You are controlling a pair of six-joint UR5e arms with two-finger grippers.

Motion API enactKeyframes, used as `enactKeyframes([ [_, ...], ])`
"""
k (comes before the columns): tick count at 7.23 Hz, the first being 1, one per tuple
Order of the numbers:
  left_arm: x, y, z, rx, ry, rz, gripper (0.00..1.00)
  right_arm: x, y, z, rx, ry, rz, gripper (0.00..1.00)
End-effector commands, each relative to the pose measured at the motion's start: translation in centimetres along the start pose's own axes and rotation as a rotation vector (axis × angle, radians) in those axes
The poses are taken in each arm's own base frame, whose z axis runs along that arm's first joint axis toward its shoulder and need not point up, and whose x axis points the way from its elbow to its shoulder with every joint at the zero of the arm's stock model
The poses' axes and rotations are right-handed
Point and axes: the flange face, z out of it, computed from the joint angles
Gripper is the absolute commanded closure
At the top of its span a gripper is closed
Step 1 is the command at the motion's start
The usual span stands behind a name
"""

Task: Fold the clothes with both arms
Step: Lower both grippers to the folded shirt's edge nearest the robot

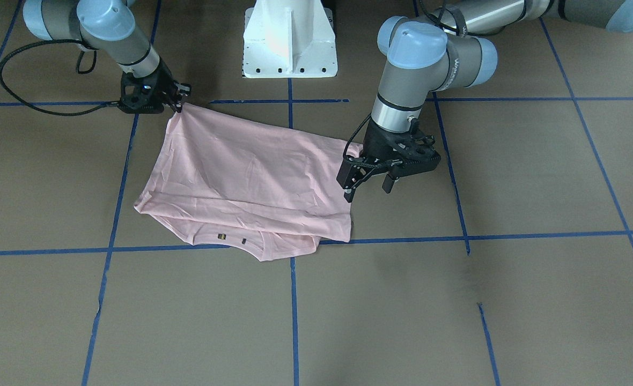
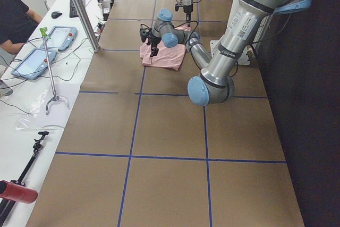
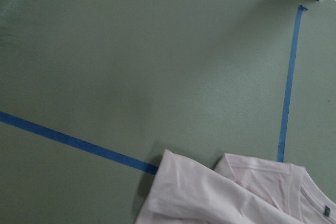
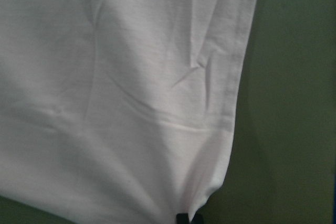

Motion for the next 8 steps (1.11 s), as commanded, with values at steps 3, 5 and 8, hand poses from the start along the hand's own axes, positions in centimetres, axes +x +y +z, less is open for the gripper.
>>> enactKeyframes([
  [3, 1.3, 7.8, -2.0, -0.098, -0.019, -0.078, 0.00, -1.1, 7.2, -0.4, -0.096, -0.014, 0.088, 0.00],
  [5, -0.1, 14.2, -0.6, -0.125, -0.136, -0.204, 0.00, -2.8, 3.1, -4.4, -0.010, -0.109, 0.144, 0.00],
  [8, -2.4, 19.5, 2.2, -0.114, -0.268, -0.231, 0.00, -5.6, 0.0, -8.1, 0.061, -0.205, 0.158, 0.00],
])
